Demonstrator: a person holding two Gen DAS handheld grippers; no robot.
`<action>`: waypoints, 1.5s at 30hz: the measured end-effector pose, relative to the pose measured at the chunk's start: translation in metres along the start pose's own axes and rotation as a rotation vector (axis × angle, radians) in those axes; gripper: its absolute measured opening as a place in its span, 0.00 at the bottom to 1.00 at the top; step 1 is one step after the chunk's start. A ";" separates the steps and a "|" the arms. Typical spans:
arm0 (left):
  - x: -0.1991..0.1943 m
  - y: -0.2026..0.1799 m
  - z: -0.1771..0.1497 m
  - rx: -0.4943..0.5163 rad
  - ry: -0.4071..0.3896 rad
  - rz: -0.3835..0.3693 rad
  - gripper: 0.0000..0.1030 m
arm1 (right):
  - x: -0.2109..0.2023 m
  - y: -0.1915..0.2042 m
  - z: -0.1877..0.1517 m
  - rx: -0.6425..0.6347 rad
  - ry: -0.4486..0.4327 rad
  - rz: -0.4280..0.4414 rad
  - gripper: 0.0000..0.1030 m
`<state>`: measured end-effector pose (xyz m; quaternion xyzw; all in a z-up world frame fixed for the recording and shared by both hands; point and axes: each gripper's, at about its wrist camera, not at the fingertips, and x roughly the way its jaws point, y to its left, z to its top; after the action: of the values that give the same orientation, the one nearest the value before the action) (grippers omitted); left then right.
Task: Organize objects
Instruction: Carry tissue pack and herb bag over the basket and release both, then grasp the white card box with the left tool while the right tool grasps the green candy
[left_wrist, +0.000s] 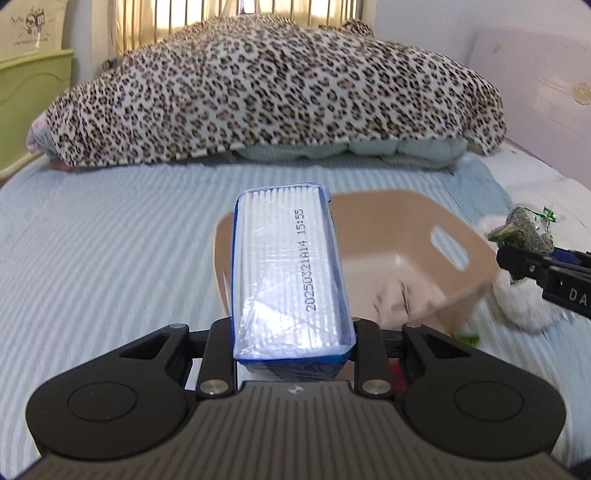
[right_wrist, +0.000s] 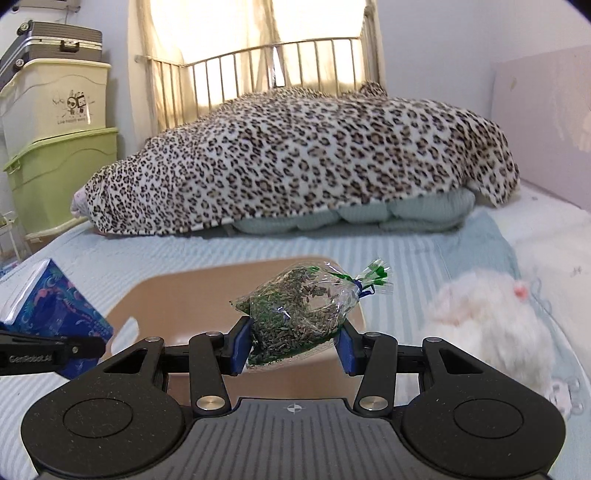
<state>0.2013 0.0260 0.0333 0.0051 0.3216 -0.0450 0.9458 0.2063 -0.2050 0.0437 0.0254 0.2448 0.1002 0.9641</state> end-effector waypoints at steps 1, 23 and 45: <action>0.005 -0.001 0.004 0.006 -0.008 0.014 0.28 | 0.006 0.001 0.002 -0.002 0.002 0.003 0.43; 0.103 -0.019 0.003 0.092 0.151 0.140 0.42 | 0.102 0.040 -0.013 -0.173 0.231 -0.007 0.54; 0.007 -0.008 -0.001 0.093 0.052 0.089 0.97 | -0.003 0.000 -0.019 -0.075 0.124 -0.050 1.00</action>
<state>0.2051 0.0179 0.0283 0.0644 0.3431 -0.0178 0.9369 0.1947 -0.2053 0.0281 -0.0230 0.3005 0.0864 0.9496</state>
